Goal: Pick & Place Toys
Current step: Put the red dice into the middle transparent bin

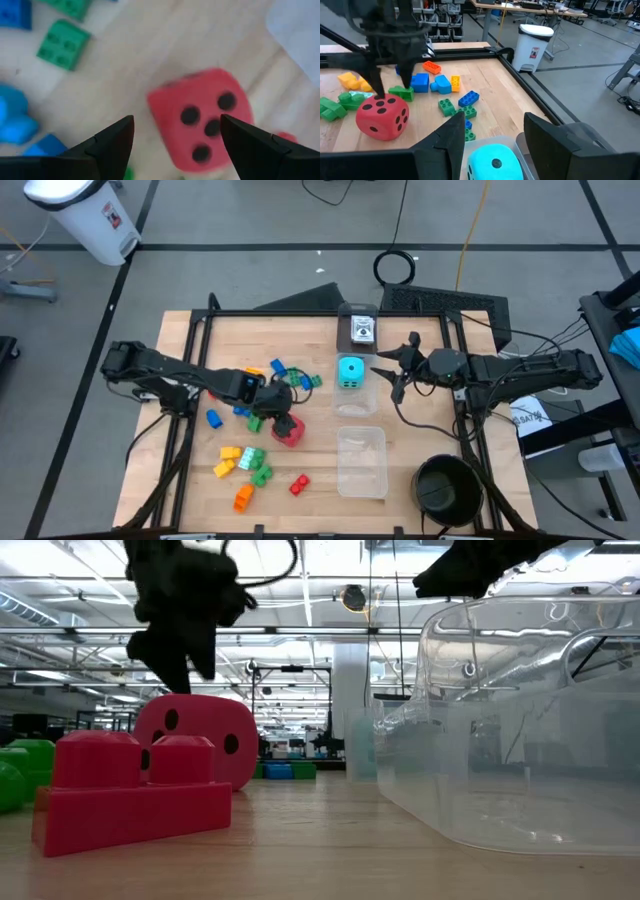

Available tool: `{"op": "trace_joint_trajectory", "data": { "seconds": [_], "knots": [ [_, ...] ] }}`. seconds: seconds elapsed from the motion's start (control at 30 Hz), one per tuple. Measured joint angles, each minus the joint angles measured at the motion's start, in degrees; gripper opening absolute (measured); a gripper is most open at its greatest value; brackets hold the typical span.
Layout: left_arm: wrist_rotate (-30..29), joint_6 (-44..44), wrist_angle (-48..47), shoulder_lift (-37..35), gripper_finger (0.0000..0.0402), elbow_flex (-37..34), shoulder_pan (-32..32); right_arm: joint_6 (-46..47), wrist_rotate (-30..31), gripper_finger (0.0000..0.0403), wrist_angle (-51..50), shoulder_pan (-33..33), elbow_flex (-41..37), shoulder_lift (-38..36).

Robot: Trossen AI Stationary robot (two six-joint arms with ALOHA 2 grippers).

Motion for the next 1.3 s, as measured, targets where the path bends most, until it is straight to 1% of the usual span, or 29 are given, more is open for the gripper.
{"op": "trace_joint_trajectory", "data": {
  "seconds": [0.07, 0.23, 0.3, 0.37, 0.43, 0.47, 0.57, 0.67, 0.73, 0.83, 0.87, 0.97, 1.13, 1.3],
  "knots": [
    [1.71, -0.18, 5.21, -1.98, 0.0296, -2.12, 0.05, -0.25, -0.01, 0.0171, -0.19, 0.00, 0.00, 0.02],
    [3.91, -3.06, 12.33, -4.02, 0.0296, -8.67, 1.18, -0.47, -0.03, 0.0171, -0.15, 0.00, 0.00, 0.01],
    [6.89, -3.58, 18.45, -4.17, 0.0296, -11.18, 1.58, -0.48, -0.03, 0.0171, -0.15, 0.00, 0.00, 0.02],
    [10.23, -2.20, 24.91, -4.11, 0.0296, -13.39, 1.68, -0.48, -0.03, 0.0171, -0.15, 0.00, 0.00, 0.02],
    [12.31, -1.54, 30.45, -3.56, 0.0296, -14.78, 1.43, -0.46, -0.03, 0.0171, -0.15, 0.00, 0.00, 0.02],
    [12.21, -1.27, 31.03, -3.35, 0.0296, -15.02, 1.41, -0.46, -0.05, 0.0171, -0.12, 0.00, 0.00, 0.02],
    [10.62, 1.34, 28.49, -3.29, 0.0296, -15.34, 1.47, -0.46, -0.04, 0.0171, -0.12, 0.00, 0.00, 0.00],
    [10.41, 2.49, 28.11, -3.29, 0.0296, -15.27, 1.48, -0.46, -0.04, 0.0171, 0.10, 0.00, 0.00, 0.00],
    [12.05, 1.83, 27.35, -3.31, 0.0296, -15.27, 1.53, -0.46, -0.05, 0.0171, 0.31, 0.00, 0.00, 0.00],
    [17.53, 1.41, 26.64, -3.02, 0.0296, -15.25, 2.51, -0.46, -0.05, 0.0171, 0.31, 0.00, 0.00, 0.00],
    [18.56, 1.43, 26.49, -2.71, 0.0296, -15.25, 2.97, -0.46, -0.04, 0.0171, 0.32, 0.00, 0.00, 0.00],
    [18.29, 1.94, 26.10, -2.59, 0.0300, -15.25, 3.74, -0.45, -0.03, 0.0171, 0.33, 0.00, 0.00, 0.00],
    [18.12, 4.05, 25.24, -2.59, 0.0328, -15.21, 4.71, -0.25, -0.05, 0.0171, 0.36, 0.00, 0.00, 0.00],
    [18.13, 6.60, 28.18, -2.59, 0.0354, -15.21, 3.48, -0.24, -0.01, 0.0171, 0.36, 0.00, 0.00, 0.00]
  ]
}}
